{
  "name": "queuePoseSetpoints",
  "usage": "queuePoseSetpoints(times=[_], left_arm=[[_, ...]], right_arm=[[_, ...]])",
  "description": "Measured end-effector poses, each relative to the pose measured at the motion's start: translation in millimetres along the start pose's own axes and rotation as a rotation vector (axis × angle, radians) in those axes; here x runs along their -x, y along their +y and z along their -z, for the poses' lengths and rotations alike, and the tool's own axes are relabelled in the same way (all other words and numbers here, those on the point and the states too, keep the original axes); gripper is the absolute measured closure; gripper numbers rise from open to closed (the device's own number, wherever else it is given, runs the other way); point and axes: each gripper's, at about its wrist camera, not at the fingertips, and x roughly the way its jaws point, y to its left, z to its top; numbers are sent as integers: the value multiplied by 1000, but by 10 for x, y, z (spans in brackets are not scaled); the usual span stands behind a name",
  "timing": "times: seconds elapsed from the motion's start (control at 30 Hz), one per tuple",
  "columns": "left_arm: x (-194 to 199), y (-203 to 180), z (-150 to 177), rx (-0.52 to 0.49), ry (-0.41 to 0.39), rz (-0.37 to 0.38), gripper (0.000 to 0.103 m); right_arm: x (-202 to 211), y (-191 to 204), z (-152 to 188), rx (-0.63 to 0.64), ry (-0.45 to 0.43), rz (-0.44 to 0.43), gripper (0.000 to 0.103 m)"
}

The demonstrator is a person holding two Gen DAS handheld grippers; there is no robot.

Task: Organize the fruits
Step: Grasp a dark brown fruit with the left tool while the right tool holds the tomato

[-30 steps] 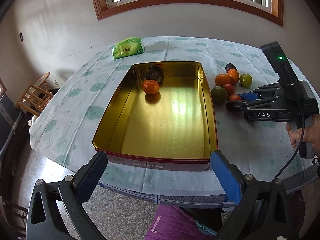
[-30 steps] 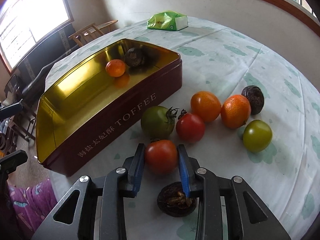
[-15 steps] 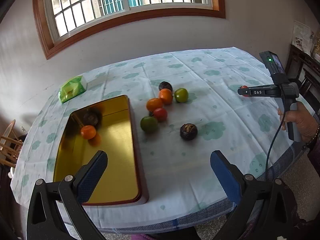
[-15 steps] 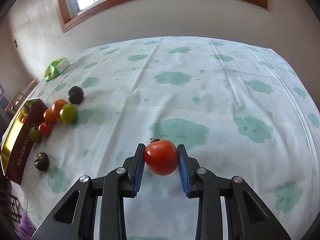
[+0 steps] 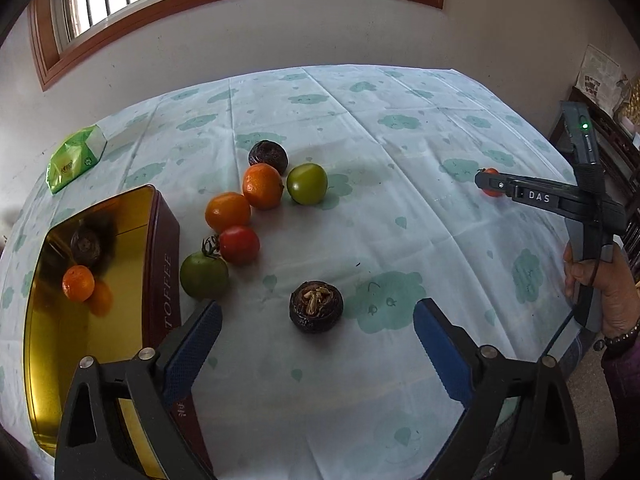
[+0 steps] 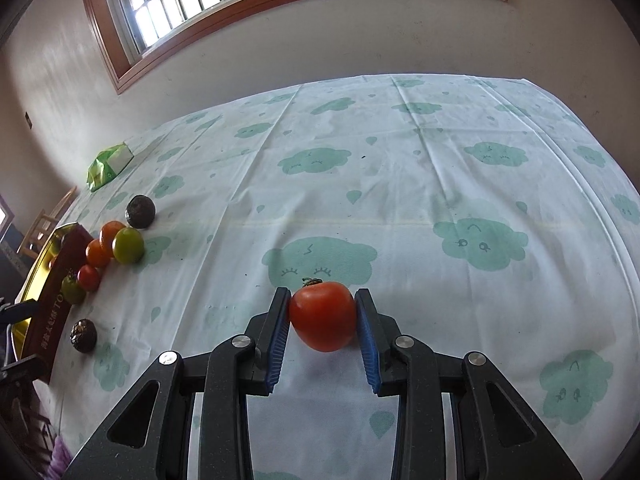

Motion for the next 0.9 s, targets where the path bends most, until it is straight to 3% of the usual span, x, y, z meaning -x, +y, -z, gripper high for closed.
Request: queuePoseSetpoints(times=[0.37, 0.43, 0.5, 0.67, 0.9], left_arm=[[-361, 100, -37, 66, 81, -46, 20], [-405, 98, -37, 62, 88, -56, 27], [-470, 88, -28, 59, 110, -59, 45], [-461, 28, -36, 52, 76, -52, 72], [-251, -80, -41, 45, 39, -79, 72]], right_arm=[[32, -2, 6, -13, -21, -37, 69], [30, 2, 7, -12, -22, -40, 69], [28, 7, 9, -12, -21, -39, 69], [3, 26, 10, -14, -11, -31, 69], [-61, 31, 9, -18, 6, -20, 69]])
